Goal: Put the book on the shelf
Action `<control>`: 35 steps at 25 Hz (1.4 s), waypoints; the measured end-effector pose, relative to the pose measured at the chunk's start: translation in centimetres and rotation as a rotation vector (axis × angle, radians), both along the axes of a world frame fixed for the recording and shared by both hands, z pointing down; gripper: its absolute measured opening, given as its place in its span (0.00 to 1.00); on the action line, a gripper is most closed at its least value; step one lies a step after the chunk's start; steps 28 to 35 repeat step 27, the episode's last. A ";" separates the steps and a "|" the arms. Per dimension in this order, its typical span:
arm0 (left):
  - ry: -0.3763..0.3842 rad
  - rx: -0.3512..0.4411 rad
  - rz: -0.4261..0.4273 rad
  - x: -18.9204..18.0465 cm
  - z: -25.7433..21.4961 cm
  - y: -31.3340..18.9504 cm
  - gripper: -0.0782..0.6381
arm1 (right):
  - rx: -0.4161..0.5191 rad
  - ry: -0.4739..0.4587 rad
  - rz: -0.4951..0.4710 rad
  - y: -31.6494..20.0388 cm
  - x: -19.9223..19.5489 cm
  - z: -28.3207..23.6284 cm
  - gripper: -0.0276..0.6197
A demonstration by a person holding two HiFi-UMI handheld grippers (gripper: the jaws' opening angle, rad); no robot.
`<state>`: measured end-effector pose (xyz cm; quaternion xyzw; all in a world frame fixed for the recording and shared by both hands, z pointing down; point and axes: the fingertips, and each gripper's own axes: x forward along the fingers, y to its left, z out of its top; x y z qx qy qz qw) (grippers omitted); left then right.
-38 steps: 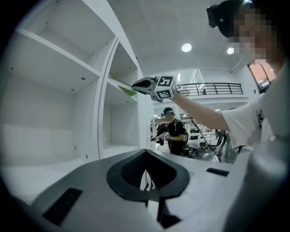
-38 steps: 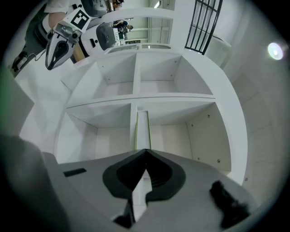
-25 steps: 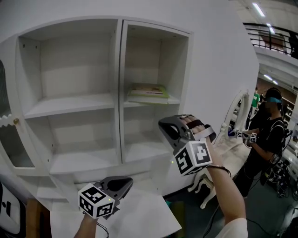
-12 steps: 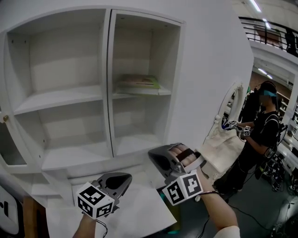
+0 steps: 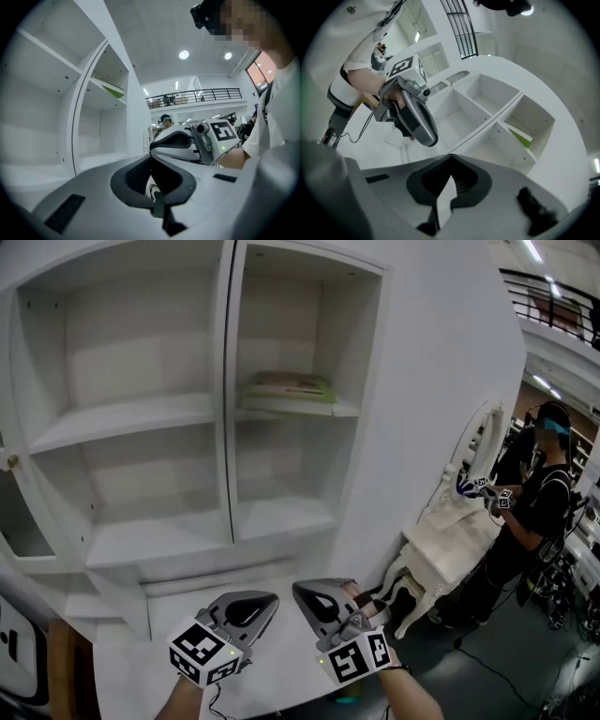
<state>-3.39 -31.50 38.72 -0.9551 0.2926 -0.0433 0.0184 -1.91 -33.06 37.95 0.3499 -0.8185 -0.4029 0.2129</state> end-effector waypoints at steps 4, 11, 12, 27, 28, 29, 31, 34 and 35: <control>0.037 -0.001 -0.023 -0.4 0.7 0.2 0.12 | -0.101 -0.192 -0.020 0.7 -0.1 1.0 0.06; 0.072 -0.005 -0.054 -1.0 2.3 0.5 0.12 | -0.272 -0.457 -0.075 1.3 0.3 2.8 0.06; 0.077 -0.009 -0.058 -1.0 2.5 0.6 0.12 | -0.299 -0.515 -0.088 1.4 0.4 2.9 0.06; 0.050 -0.028 -0.086 -0.3 5.2 0.8 0.12 | -0.592 -0.733 -0.136 1.9 0.8 6.8 0.06; 0.050 -0.028 -0.086 -0.3 5.2 0.8 0.12 | -0.592 -0.733 -0.136 1.9 0.8 6.8 0.06; 0.050 -0.028 -0.086 -0.3 5.2 0.8 0.12 | -0.592 -0.733 -0.136 1.9 0.8 6.8 0.06; 0.050 -0.028 -0.086 -0.3 5.2 0.8 0.12 | -0.592 -0.733 -0.136 1.9 0.8 6.8 0.06; 0.050 -0.028 -0.086 -0.3 5.2 0.8 0.12 | -0.592 -0.733 -0.136 1.9 0.8 6.8 0.06; 0.050 -0.028 -0.086 -0.3 5.2 0.8 0.12 | -0.592 -0.733 -0.136 1.9 0.8 6.8 0.06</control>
